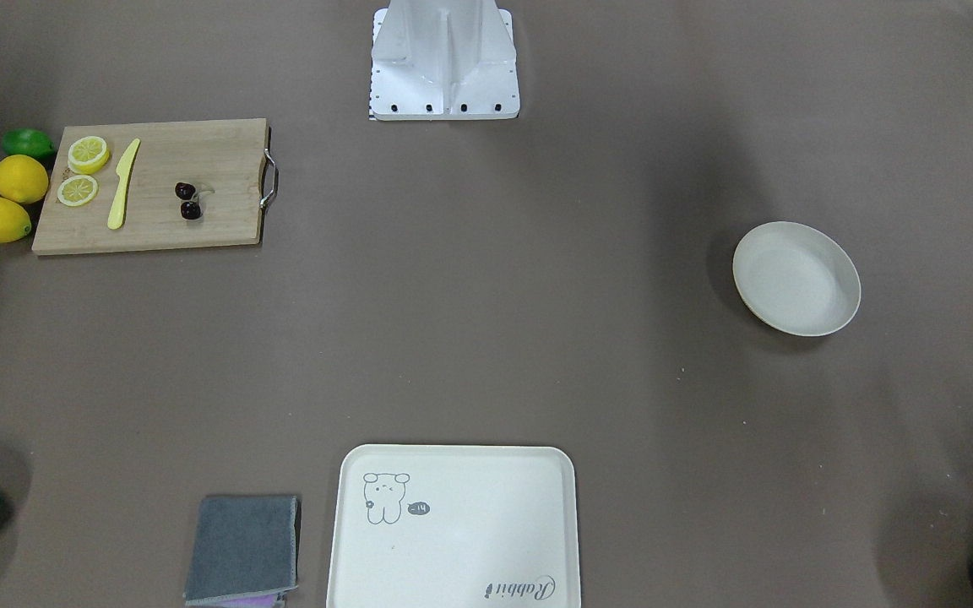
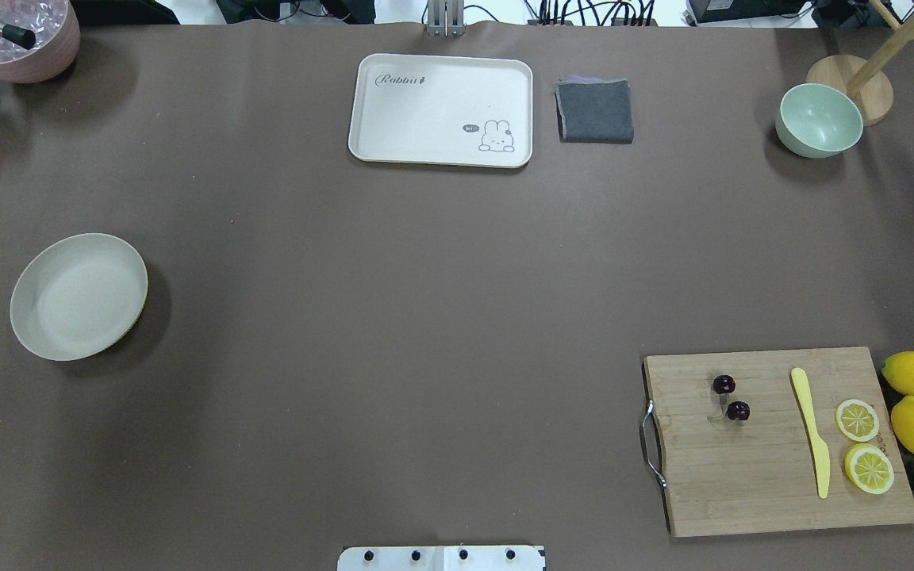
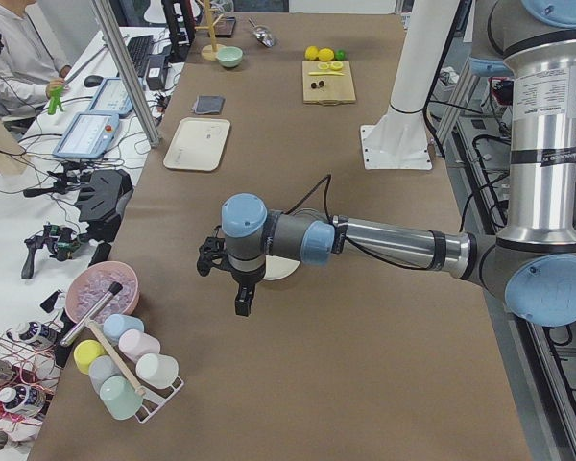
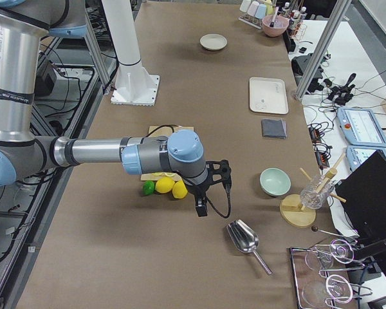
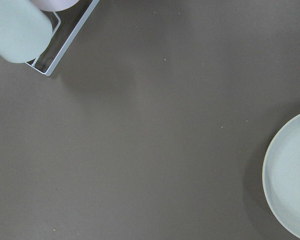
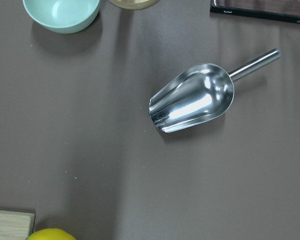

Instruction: Place red cherry on plate

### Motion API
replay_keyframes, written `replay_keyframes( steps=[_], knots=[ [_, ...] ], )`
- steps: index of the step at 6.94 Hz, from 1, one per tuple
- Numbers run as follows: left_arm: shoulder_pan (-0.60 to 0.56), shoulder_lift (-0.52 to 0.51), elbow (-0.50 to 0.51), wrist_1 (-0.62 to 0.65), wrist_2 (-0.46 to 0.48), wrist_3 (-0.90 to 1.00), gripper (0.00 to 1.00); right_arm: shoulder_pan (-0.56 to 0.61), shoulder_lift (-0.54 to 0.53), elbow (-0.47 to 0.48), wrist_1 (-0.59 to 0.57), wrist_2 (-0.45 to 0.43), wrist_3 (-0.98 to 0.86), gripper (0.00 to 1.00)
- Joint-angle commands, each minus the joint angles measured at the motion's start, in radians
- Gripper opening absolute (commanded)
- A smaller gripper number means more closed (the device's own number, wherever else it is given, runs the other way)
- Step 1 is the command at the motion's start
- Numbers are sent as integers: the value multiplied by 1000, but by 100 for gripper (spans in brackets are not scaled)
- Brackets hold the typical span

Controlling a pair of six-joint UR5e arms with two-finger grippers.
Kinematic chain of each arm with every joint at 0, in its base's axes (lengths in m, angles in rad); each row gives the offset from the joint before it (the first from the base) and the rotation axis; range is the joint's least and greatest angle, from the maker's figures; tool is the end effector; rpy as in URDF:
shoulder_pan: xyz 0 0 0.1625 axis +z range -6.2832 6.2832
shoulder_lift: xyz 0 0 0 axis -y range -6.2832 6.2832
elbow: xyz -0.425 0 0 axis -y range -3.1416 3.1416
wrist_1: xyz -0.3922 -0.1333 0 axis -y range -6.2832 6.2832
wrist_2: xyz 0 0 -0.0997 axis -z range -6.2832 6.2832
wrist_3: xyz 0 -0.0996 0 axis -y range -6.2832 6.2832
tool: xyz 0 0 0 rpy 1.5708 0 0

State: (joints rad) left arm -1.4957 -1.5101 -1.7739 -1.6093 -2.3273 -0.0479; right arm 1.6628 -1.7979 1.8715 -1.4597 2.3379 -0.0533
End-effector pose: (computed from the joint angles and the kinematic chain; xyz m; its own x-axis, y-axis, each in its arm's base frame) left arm -0.0292 -0.4771 0.5844 0.7186 0.1305 -0.6830 -0.0394 0.9883 0.1474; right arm 0.1013 -0.3990 0.5999 0.7324 -0.1128 0.6715 -0.0514 0.9742 0.2197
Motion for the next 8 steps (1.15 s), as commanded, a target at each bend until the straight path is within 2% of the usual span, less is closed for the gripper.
replay_keyframes(
  steps=[1,2,3,4,6,7,8],
  knots=[
    [-11,-13,-24,-4,0,-9,98,0,-11,-9,36,35,-2,100],
    [-46,4,-101,-7,-3,-6,98,2,-20,-3,71,79,4,100],
    [-78,-11,-108,-45,-1,-3,98,14,-34,6,111,86,9,100],
    [-78,-45,-67,-187,-4,-9,98,34,-38,9,119,115,9,100],
    [-80,-33,-52,-224,-120,-1,98,57,-35,76,119,141,108,100],
    [-80,16,-55,-323,-124,-9,98,49,-31,124,118,167,189,100],
    [-77,30,-50,-390,-148,-83,98,40,-18,129,121,296,290,99]
  ],
)
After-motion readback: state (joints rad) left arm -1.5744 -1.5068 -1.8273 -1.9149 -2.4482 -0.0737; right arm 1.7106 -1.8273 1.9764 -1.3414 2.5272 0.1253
